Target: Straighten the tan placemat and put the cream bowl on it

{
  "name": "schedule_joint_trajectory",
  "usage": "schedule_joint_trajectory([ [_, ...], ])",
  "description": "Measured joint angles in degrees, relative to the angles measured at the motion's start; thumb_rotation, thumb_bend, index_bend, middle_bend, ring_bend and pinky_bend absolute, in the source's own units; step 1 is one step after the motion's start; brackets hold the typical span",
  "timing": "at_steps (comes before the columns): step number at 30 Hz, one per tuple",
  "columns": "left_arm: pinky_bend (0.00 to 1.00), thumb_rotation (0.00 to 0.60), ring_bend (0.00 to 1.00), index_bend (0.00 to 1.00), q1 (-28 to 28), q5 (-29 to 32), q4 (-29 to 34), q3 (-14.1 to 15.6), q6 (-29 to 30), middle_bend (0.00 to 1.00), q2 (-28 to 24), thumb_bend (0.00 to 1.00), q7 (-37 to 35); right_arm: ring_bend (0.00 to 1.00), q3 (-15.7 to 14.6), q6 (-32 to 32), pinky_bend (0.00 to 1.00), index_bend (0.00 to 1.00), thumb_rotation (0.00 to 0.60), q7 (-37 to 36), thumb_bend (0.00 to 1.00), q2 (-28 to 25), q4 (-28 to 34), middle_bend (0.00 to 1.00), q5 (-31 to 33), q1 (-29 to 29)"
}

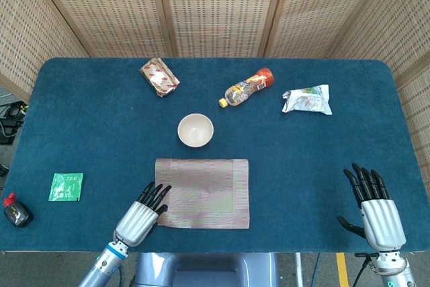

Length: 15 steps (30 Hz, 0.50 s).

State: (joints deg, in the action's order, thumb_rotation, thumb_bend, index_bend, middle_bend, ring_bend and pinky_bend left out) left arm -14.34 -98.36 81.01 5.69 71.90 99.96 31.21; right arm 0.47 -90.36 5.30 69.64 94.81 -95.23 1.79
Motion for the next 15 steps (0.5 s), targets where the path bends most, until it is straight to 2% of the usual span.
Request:
schedule_joint_trajectory([
  [5,0.00,0.600,0.00,0.46,-0.19,0.44,0.32,-0.22,-0.09,0.00,0.12,0.42,0.26,0.00,0.01,0.12,0.00,0.00,0.600,0.05,0.17,-0.08,0.16,0.00,0.19,-0.01],
  [15,0.00,0.600,0.00,0.67,-0.55,1.57,0.28,-0.84,-0.09,0.00,0.11,0.43,0.26,0.00,-0.12,0.41,0.00,0.00,0.600,0.29,0.17,-0.20,0.40,0.00,0.25,0.00],
])
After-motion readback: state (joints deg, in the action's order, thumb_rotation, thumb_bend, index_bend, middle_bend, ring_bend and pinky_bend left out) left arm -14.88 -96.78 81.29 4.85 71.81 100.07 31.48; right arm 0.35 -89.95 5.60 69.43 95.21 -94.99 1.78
